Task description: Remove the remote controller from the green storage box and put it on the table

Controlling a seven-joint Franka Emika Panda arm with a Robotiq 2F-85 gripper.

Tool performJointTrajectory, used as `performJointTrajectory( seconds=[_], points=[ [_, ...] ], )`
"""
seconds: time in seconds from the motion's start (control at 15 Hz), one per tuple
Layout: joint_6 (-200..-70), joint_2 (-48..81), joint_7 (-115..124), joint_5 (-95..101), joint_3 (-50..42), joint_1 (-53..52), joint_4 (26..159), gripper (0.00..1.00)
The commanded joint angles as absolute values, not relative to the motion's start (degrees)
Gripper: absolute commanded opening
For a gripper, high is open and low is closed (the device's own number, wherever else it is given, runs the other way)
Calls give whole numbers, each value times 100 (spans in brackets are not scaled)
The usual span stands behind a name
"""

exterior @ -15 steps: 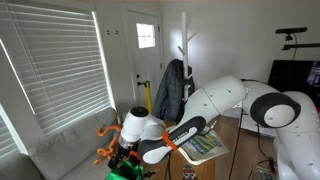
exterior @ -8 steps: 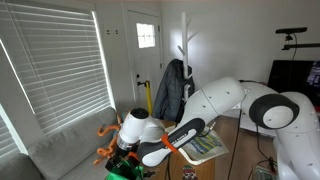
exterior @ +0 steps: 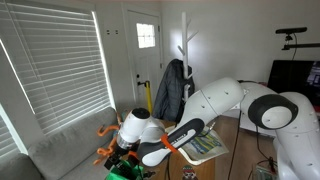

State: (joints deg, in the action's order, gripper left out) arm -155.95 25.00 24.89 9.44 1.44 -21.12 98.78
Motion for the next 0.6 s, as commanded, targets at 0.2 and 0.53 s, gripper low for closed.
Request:
performJointTrajectory(
  seconds=[0.2,0.53],
  points=[
    [-15733,2640,2362,969,90,-2143,9785,91],
    [-15761,2498,2412,978,75,-2165,9944,89]
  ],
)
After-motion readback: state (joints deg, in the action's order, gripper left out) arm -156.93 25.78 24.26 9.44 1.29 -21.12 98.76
